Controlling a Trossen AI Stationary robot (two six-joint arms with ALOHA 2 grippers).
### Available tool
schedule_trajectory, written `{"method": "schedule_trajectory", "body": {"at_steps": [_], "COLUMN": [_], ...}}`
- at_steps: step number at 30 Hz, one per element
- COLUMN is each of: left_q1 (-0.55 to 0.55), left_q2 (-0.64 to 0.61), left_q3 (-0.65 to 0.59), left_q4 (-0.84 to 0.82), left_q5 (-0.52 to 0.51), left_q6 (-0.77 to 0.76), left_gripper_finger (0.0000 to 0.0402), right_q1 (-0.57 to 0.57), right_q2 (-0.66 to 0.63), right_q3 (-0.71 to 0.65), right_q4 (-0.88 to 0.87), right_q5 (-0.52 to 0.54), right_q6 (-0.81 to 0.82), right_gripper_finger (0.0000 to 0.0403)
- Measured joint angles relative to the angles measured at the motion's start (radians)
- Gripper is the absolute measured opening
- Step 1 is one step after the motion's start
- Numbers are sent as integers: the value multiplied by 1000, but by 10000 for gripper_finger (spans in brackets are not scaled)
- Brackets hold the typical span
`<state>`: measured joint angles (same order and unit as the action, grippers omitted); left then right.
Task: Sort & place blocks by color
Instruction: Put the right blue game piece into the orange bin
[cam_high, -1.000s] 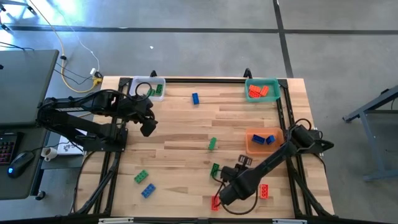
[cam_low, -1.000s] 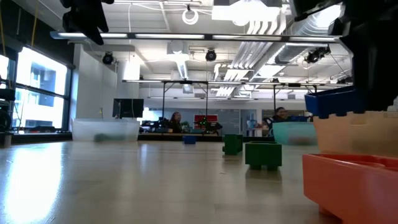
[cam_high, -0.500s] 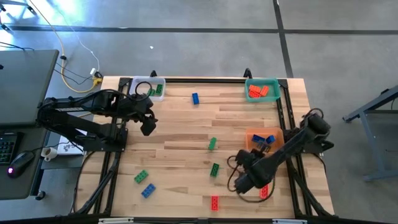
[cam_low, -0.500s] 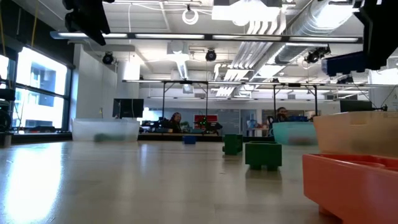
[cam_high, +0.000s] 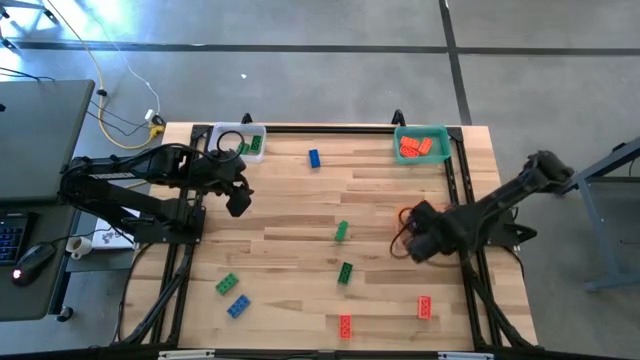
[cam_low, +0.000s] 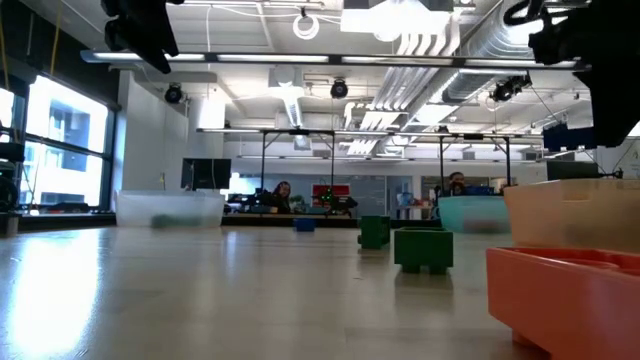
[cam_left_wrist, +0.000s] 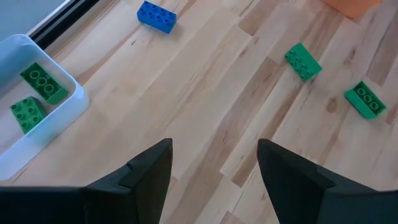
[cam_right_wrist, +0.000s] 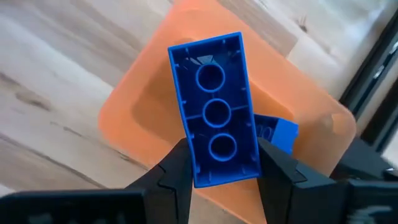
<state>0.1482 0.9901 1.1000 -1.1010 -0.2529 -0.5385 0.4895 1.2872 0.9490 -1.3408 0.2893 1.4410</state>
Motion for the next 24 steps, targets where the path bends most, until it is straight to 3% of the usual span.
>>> {"method": "schedule_trajectory", "body": {"at_steps": [8,15,21,24], "left_q1": [14,89,151,175], "left_q2": [0,0,0,0], "left_q3": [0,0,0,0], "left_q4": [37,201,263,268], "left_q5": [-89,-115,-118,-118], "left_q6": [62,240,382,437], "left_gripper_finger": [223,223,223,223], "right_q1": [-180,-316,-384,-399], "right_q2": [-126,-128,-128,-128], "right_q3": [-125,-184,-193,-193], "right_q4": [104,259,276,276], "right_q5": [-142,-224,-263,-305], "right_q6": [-34,-148,-166,-167], "right_gripper_finger": [113,113,114,136]}}
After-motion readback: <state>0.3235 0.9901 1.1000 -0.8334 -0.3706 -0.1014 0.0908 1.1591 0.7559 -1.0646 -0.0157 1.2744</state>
